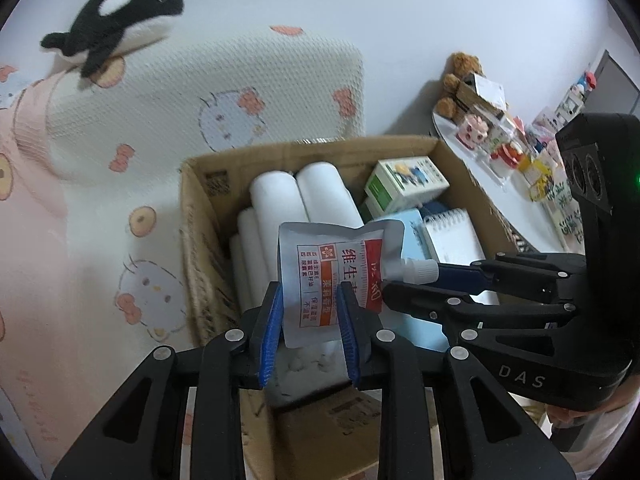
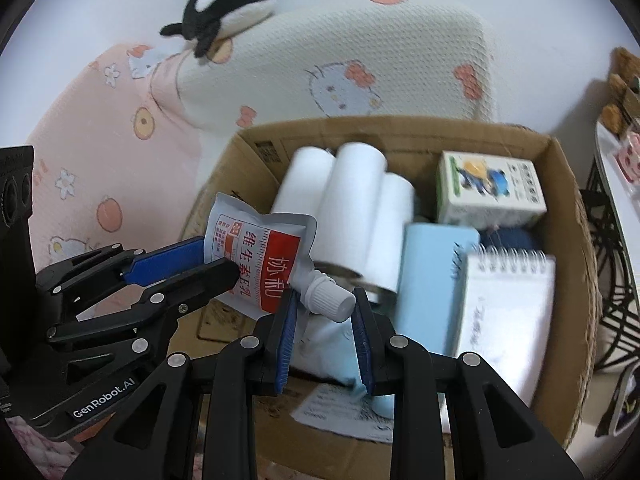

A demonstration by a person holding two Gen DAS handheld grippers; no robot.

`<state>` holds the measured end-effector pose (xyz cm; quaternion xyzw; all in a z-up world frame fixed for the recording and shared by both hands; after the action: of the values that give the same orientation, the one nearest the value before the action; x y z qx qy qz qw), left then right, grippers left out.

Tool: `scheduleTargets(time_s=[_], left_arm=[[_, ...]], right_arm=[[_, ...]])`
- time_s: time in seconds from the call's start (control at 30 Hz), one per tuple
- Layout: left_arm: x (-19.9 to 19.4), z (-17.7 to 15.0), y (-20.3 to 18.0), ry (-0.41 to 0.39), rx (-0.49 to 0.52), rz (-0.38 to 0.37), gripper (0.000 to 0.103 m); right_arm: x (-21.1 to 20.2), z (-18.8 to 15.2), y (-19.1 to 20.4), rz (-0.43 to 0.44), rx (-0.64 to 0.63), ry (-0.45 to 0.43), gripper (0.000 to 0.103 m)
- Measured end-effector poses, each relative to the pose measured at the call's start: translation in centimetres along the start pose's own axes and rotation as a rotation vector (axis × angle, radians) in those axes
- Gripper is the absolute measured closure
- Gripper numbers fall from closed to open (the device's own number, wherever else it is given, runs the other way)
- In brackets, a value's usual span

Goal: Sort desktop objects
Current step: 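Carry the held sachet with the left tool over the cardboard box, then lower the sachet into the box beside the white rolls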

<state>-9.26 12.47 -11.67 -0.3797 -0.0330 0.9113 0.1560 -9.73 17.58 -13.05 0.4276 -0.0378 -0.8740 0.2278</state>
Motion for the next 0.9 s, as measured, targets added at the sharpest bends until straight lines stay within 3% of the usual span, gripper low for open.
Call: scheduleTargets(time_s=[0.27, 0.5, 0.9], left_arm=[[1.2, -2.5, -1.3, 0.103, 0.03, -0.047, 0.074], [2.4, -4.9, -1.6, 0.204, 0.035, -0.036, 0.073], [3.9, -6.0, -1.7, 0.324, -0.045, -0.05, 0.073]], right_arm=[[0.6, -2.2, -1.9, -0.028, 0.021, 0.072, 0.079], [1.0, -4.4, -2.5, -0.02, 0.032, 0.132, 0.079], [1.1, -5.2, -3.2, 0.004, 0.027, 0.197, 0.079]])
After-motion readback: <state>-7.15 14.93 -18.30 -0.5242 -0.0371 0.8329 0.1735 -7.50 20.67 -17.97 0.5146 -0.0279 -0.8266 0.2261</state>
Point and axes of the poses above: each gripper's, at about its wrist camera, not at the fingertips, and x roughly the way its jaws point, y to its left, z to its top, the point moved 9 cm from there along x, roughly the way its jaws point, and after that the axes turned 14 degrees about -y, right-handed, at the moved point
